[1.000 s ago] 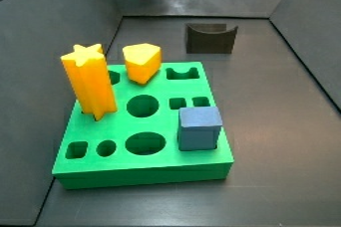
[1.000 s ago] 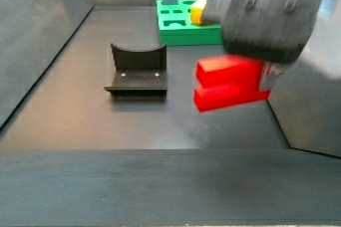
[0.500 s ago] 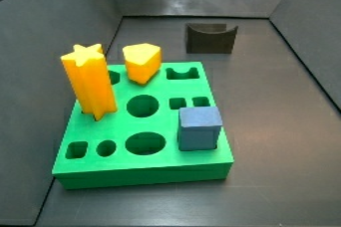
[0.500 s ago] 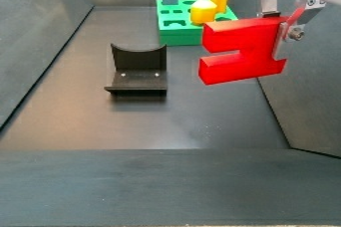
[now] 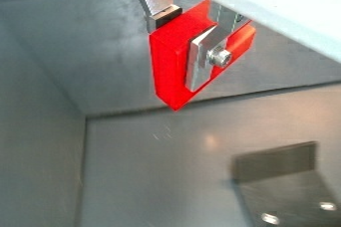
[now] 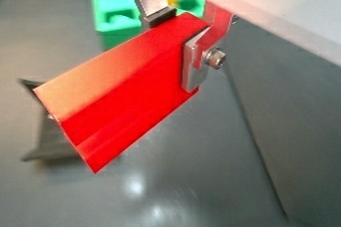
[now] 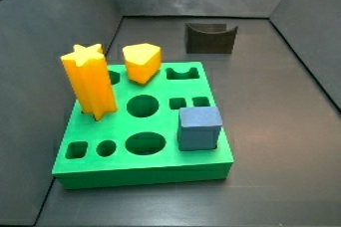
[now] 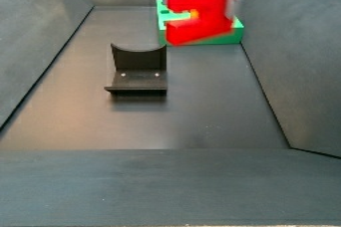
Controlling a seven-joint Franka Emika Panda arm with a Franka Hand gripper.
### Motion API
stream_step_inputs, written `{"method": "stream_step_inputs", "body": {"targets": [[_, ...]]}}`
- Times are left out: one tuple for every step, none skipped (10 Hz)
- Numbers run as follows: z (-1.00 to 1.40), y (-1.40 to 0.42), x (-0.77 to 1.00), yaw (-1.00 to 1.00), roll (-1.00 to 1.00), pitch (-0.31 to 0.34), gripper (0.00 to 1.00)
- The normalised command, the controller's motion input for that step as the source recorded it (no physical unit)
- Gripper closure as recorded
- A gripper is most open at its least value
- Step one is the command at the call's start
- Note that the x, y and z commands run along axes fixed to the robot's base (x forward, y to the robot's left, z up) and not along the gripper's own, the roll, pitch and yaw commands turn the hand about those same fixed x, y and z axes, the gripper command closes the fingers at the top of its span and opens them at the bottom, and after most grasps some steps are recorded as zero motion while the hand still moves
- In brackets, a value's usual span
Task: Pick up the double-square object. Move up. Place the double-square object on the fixture. Regrasp the double-square object. Move to above the board. Insert the double-square object.
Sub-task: Place the double-square object on the fixture.
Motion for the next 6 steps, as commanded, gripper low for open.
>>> {"method": "stream_step_inputs", "body": {"targets": [[0.15,-0.69,1.00,1.00,-0.07,-0.001,1.00],[0.14,-0.61,1.00,1.00,-0.08,0.009,1.00],[0.12,-0.52,1.00,1.00,-0.09,0.023,1.00],[0.11,-0.46,1.00,1.00,-0.10,0.035,1.00],[0.10,-0.41,1.00,1.00,-0.10,0.044,1.00],[0.08,-0.34,1.00,1.00,-0.11,0.065,1.00]]}}
